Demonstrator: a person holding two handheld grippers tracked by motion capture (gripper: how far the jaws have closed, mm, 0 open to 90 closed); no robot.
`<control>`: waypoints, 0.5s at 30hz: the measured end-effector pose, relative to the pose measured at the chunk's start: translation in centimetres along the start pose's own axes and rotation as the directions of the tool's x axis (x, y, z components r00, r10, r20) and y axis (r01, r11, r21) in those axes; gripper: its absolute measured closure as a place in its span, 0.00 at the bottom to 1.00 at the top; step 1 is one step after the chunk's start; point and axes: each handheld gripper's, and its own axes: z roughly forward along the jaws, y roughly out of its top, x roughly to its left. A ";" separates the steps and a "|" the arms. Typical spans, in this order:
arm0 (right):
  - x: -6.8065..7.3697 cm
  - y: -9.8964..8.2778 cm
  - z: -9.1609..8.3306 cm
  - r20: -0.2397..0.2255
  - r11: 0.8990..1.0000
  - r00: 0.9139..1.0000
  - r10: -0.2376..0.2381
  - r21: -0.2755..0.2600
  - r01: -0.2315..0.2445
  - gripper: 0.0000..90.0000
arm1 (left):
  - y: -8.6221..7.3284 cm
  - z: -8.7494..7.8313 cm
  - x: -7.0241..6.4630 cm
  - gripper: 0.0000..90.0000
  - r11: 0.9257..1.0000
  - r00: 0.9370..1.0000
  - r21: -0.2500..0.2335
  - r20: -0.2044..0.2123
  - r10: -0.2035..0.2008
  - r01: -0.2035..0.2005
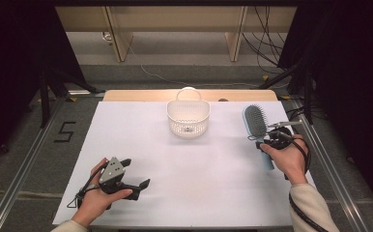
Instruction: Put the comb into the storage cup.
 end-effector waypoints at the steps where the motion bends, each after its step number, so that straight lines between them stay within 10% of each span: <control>1: 0.0 0.0 0.0 -0.001 1.000 1.000 0.000 -0.002 0.000 0.78 | 0.0 0.0 0.0 0.01 1.000 1.000 0.000 0.000 0.000 0.000; 15: 0.3 0.2 -0.1 0.005 0.998 1.000 0.000 -0.061 0.000 0.78 | 0.0 0.0 0.0 0.01 1.000 1.000 0.000 0.000 -0.002 0.002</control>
